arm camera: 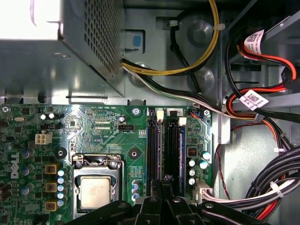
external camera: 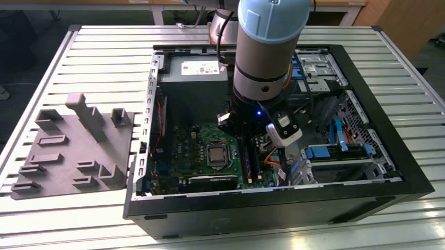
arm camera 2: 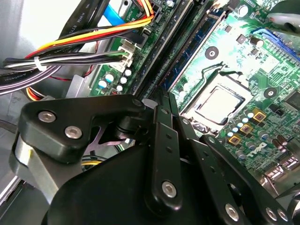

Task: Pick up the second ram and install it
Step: 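Insert the second ram into the second slot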

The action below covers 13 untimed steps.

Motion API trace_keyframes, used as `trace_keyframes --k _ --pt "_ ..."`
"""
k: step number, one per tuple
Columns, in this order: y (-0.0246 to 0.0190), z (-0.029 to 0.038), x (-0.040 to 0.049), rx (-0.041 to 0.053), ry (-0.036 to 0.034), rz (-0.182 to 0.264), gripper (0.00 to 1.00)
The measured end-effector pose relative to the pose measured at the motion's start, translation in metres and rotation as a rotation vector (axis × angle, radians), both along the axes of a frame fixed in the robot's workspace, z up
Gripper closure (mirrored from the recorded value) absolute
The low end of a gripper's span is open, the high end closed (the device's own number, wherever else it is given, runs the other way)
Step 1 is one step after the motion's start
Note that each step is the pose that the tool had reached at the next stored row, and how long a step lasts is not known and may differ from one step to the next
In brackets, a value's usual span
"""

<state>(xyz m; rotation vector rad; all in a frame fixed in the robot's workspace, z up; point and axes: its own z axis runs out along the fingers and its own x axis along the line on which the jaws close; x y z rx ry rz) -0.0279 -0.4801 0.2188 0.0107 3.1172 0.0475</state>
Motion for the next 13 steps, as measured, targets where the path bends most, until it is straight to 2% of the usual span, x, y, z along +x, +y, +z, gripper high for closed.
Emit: trace_keyframes --k 2,4,5,6,10,13 --pt "0.0 0.0 0.0 0.0 0.0 0.0 0.87" --pt "0.0 -0.0001 0.0 0.0 0.0 0.0 0.75" --pt "0.0 -0.0002 0.0 0.0 0.0 0.0 0.75" --pt "0.0 -0.0002 0.0 0.0 0.0 0.0 0.69" --pt "0.0 0.0002 0.0 0.0001 0.0 0.0 0.69" --pt "0.0 0.0055 0.0 -0.0002 -0.0001 0.0 0.69"
